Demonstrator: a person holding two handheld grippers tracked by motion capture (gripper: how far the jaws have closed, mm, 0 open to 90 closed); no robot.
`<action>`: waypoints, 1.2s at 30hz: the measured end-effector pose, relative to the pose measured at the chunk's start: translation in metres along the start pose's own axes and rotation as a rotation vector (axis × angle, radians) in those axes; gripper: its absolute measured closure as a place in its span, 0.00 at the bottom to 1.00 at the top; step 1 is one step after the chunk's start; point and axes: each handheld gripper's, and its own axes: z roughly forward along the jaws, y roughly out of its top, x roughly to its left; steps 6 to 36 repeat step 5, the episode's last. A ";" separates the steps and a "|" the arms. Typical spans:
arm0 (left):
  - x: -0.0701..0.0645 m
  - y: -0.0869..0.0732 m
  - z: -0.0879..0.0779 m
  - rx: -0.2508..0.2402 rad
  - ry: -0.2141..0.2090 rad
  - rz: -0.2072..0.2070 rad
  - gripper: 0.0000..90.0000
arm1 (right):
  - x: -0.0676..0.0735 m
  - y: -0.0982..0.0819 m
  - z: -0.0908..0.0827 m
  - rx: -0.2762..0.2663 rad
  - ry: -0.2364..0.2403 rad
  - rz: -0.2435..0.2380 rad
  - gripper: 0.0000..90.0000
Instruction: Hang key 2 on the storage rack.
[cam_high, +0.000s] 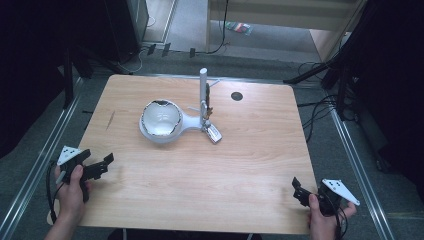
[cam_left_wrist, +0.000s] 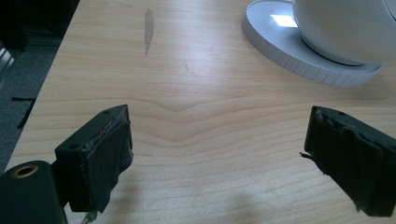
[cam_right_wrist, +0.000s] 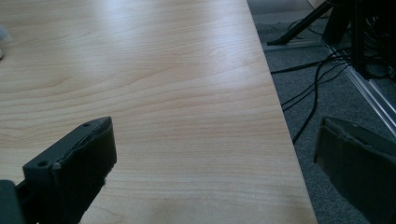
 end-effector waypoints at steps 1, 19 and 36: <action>0.000 0.000 0.000 0.001 0.001 0.001 0.09 | 0.000 0.000 0.000 0.000 0.001 -0.003 0.00; 0.000 0.000 0.000 0.003 0.004 0.002 0.09 | 0.001 0.000 0.001 0.007 0.004 -0.009 0.00; 0.000 0.000 0.000 0.003 0.004 0.002 0.09 | 0.001 0.000 0.001 0.007 0.004 -0.009 0.00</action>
